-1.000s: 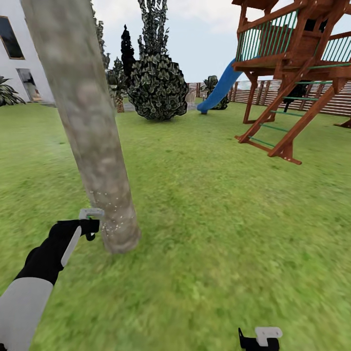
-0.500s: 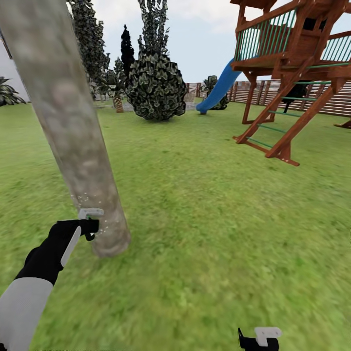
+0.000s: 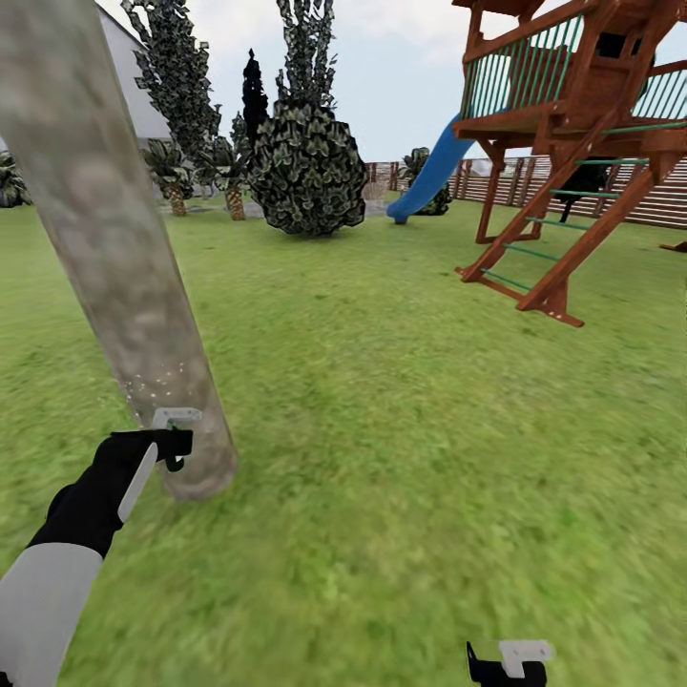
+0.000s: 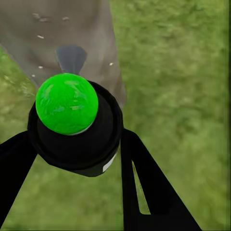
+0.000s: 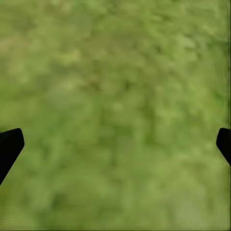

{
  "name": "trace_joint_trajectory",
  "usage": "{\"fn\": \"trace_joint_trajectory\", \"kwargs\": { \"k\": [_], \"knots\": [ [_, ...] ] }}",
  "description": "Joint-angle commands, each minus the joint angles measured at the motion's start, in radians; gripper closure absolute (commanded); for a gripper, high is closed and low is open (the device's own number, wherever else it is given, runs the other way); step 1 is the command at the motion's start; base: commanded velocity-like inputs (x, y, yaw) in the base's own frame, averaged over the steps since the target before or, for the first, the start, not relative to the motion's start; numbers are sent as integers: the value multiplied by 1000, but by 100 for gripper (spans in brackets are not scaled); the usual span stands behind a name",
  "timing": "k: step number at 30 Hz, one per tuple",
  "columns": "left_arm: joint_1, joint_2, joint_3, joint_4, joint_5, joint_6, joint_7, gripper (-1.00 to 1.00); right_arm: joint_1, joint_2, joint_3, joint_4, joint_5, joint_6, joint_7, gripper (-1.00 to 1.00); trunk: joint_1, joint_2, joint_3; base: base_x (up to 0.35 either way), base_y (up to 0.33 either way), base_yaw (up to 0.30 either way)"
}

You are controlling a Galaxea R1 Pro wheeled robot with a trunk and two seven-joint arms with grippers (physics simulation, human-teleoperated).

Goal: In the garden, pick up the pesticide atomizer on the floor and spray pesticide onto both trees until each tree trunk is fully covered.

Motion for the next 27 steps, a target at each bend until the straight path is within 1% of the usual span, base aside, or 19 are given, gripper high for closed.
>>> {"fn": "trace_joint_trajectory", "kwargs": {
  "k": [1,5,7,12,15,17,19,23,25,27],
  "knots": [
    [0,1,0,1,0,0,0,100,0,0,0,0,0,0,0,-100,0,0,0,0,-273,0],
    [0,4,4,1,-1,0,3,100,0,0,0,0,-1,0,0,-100,0,0,0,0,-273,11],
    [0,8,7,1,-2,1,3,100,0,1,0,0,-1,0,0,-100,0,0,0,0,-273,200],
    [5,14,31,2,-2,2,6,100,0,1,0,0,-1,0,0,-100,0,0,0,0,-273,267],
    [6,7,29,1,-2,1,10,100,0,2,0,0,-1,0,0,-100,0,0,0,31,-273,275],
    [6,-2,27,1,0,0,11,100,0,2,0,0,-1,0,0,-100,0,0,0,75,-273,275],
    [6,-5,27,1,-1,0,11,100,0,2,0,0,-1,0,0,-100,0,0,0,81,-273,208],
    [7,9,35,2,-2,1,11,100,0,2,0,0,-1,0,0,-100,0,0,0,88,-272,28],
    [7,10,34,2,-2,2,11,100,0,2,0,0,-1,0,0,-100,0,0,0,175,-236,2],
    [7,5,32,2,-2,2,11,100,0,2,0,0,-1,0,0,-100,0,0,0,232,-191,0]
  ]
}}
